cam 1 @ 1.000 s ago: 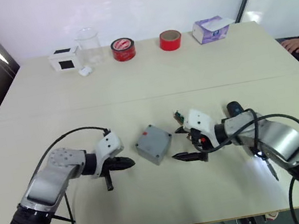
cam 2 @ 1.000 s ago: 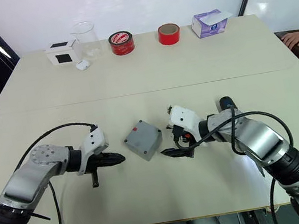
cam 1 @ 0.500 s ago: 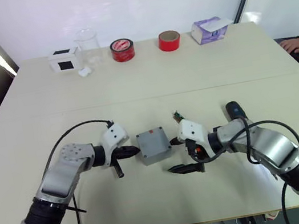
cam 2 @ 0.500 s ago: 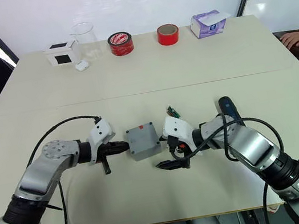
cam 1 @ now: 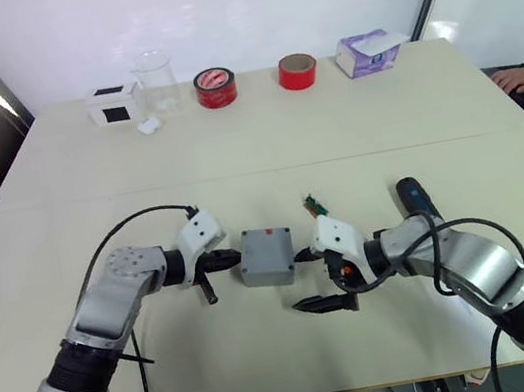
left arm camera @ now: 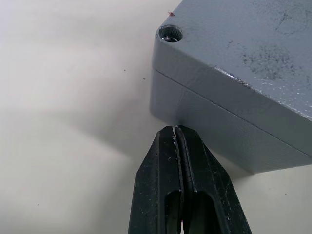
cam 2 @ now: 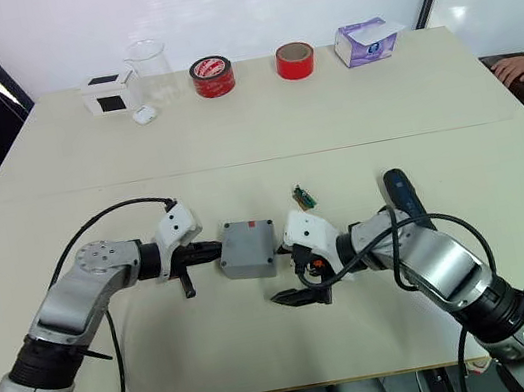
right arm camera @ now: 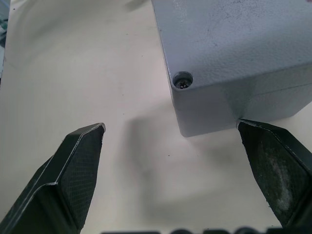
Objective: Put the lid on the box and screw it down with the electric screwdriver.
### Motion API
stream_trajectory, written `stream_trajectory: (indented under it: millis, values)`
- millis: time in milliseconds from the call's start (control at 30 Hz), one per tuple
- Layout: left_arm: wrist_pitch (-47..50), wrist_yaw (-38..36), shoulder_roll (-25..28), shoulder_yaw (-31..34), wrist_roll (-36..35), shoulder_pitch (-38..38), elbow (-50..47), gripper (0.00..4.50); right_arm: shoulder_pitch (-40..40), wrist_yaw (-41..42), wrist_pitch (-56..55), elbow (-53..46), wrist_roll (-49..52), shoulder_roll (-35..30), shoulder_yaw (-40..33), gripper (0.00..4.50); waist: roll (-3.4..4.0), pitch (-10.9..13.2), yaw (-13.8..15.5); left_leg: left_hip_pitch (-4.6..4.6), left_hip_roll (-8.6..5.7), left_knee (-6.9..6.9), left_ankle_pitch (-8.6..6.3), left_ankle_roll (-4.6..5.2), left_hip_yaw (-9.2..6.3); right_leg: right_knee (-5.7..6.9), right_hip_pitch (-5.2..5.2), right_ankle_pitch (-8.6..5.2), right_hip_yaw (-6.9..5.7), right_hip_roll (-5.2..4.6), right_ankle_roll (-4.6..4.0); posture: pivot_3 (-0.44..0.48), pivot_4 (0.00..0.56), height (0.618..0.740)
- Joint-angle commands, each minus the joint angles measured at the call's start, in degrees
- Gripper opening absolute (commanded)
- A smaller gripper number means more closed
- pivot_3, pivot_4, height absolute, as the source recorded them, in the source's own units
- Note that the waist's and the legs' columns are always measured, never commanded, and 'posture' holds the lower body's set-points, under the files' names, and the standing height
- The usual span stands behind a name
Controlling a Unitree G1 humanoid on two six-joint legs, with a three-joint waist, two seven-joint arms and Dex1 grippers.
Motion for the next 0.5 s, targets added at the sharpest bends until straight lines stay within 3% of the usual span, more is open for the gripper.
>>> stream_trajectory:
  millis: [33,233,367,500]
  values:
    - [-0.69,-1.74,1.31,1.13,-0.91,-0.31,-2.55,0.00,-0.14,-0.08,-0.01,-2.81,1.52,0.06,-2.81,4.48,0.00,0.00,0.00,0.00,0.00,0.00,0.00,0.00,0.00,0.00,0.00,0.00,0.00,0.00,0.00,0.000,0.150,0.740]
    - [1.84,-5.34,6.29,4.20,-4.30,2.04,-5.98,0.00,0.71,1.11,5.01,-4.65,9.07,-3.18,-14.08,4.48,0.00,0.00,0.00,0.00,0.01,0.00,0.00,0.00,0.00,0.01,0.00,0.00,0.00,-0.01,0.00,0.000,0.150,0.740]
    - [6.51,-5.86,6.64,10.44,-10.88,1.71,-7.12,0.00,-0.85,-3.35,5.09,1.49,11.85,-0.37,-24.29,4.48,-0.01,0.00,0.01,0.02,0.04,0.00,0.00,0.00,0.00,0.04,0.01,0.00,0.01,0.00,0.00,0.000,0.150,0.740]
    - [10.62,-5.31,5.22,13.91,-16.28,-2.22,-7.03,0.00,-3.45,-11.27,-0.41,11.22,6.51,4.64,-25.77,4.48,-0.03,-0.01,-0.01,0.07,-0.01,0.02,0.01,-0.02,0.00,0.16,0.02,0.00,0.01,-0.01,0.00,0.000,0.150,0.740]
